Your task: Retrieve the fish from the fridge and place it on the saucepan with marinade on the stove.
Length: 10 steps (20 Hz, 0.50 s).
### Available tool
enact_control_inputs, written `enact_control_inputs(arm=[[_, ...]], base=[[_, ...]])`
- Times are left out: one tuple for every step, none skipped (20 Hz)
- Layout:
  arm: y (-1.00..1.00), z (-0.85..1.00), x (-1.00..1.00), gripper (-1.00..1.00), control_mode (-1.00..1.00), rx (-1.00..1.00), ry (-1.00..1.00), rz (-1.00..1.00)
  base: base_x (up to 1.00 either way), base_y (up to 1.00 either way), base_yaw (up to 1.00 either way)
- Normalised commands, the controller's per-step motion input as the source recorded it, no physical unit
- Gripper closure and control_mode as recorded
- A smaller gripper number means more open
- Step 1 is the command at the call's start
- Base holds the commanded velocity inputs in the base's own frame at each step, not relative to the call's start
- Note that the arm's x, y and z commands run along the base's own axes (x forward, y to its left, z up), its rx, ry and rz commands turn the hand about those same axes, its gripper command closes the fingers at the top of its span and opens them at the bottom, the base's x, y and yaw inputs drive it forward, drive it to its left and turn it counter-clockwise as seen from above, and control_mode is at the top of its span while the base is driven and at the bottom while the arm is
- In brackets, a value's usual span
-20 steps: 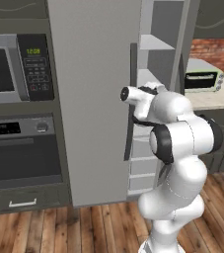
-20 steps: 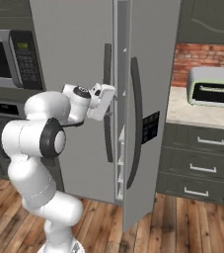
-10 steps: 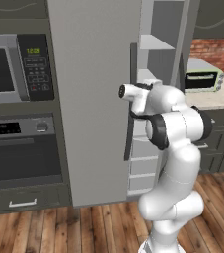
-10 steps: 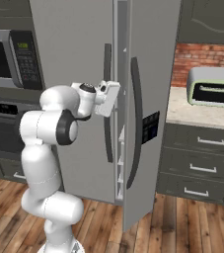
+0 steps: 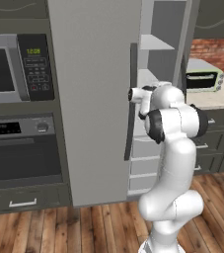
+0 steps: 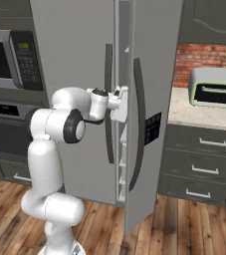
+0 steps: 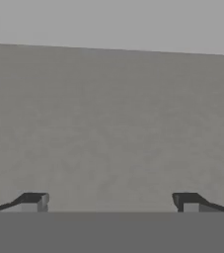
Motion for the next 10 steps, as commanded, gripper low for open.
enact_control_inputs(arm=[[-1.00,-0.13,-0.35,-1.00,-1.00,-0.03,0.08,-0.14],[-1.00,-0.04,-0.68,-1.00,-1.00,-0.02,0.00,-0.13],[-1.00,0.00,-0.85,-1.00,-1.00,0.00,0.00,-0.13],[-1.00,0.00,-1.00,-1.00,-1.00,0.00,-0.01,-0.14],[-1.00,0.00,-1.00,-1.00,-1.00,0.00,-0.02,-0.15],[-1.00,0.00,-1.00,-1.00,-1.00,0.00,-0.02,-0.15],[-1.00,0.00,-0.97,-1.00,-1.00,0.00,0.00,-0.15],[-1.00,0.00,-0.87,-1.00,-1.00,0.00,0.00,-0.15],[-1.00,0.00,-0.82,-1.00,-1.00,0.00,0.00,-0.14],[-1.00,0.00,-0.71,-1.00,-1.00,0.00,0.00,-0.11]], base=[[0.00,0.00,0.00],[0.00,0.00,0.00],[0.00,0.00,0.00],[0.00,0.00,0.00],[0.00,0.00,0.00],[0.00,0.00,0.00],[0.00,0.00,0.00],[0.00,0.00,0.00],[0.00,0.00,0.00],[0.00,0.00,0.00]])
